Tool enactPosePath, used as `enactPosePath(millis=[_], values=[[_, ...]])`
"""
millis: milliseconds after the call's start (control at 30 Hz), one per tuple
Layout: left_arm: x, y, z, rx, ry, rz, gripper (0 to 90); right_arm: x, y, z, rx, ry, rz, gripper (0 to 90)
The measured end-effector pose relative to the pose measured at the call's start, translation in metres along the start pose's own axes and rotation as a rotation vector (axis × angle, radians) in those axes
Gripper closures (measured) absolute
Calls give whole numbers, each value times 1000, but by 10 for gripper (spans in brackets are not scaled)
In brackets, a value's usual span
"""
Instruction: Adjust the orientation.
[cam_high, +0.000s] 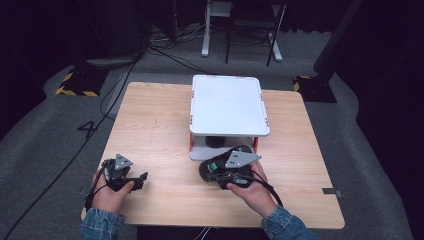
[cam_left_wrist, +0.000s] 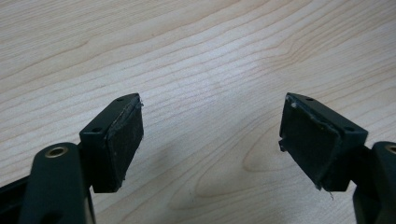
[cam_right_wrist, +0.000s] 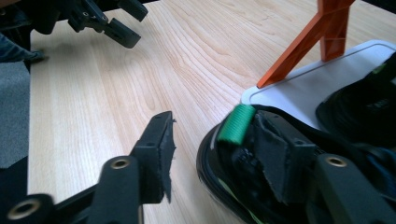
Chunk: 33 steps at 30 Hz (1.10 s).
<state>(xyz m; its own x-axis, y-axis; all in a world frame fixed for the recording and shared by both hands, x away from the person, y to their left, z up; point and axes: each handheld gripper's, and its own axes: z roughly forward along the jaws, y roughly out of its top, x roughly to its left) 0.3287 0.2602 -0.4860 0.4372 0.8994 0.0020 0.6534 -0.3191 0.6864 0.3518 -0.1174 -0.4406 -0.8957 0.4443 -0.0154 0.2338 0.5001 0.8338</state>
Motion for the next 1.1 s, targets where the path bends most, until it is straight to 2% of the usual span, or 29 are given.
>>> enactPosePath(millis=[100, 167, 233, 367, 567, 767, 833, 1000, 1100], values=[[-1, 0, 2, 7, -9, 4, 223, 1, 1, 6, 19, -3, 12, 698], [-2, 0, 3, 6, -11, 6, 223, -1, 0, 7, 24, -27, 13, 815], [-2, 0, 3, 6, -12, 8, 223, -3, 1, 6, 21, -23, 23, 837], [-1, 1, 3, 5, -13, 6, 223, -7, 1, -2, 16, -13, 26, 851], [-5, 5, 6, 1, -24, 18, 224, -12, 2, -26, 11, 3, 36, 856], [-6, 12, 11, -3, -37, 29, 224, -11, -2, -46, 45, 11, 13, 855], [-7, 14, 12, -9, -40, 30, 224, -12, -4, -54, 42, 12, -12, 854], [-10, 21, 18, -13, -52, 44, 227, -15, -12, -76, 56, 17, -21, 852], [-11, 25, 22, -12, -63, 46, 227, -18, -15, -87, 60, 11, -11, 849]])
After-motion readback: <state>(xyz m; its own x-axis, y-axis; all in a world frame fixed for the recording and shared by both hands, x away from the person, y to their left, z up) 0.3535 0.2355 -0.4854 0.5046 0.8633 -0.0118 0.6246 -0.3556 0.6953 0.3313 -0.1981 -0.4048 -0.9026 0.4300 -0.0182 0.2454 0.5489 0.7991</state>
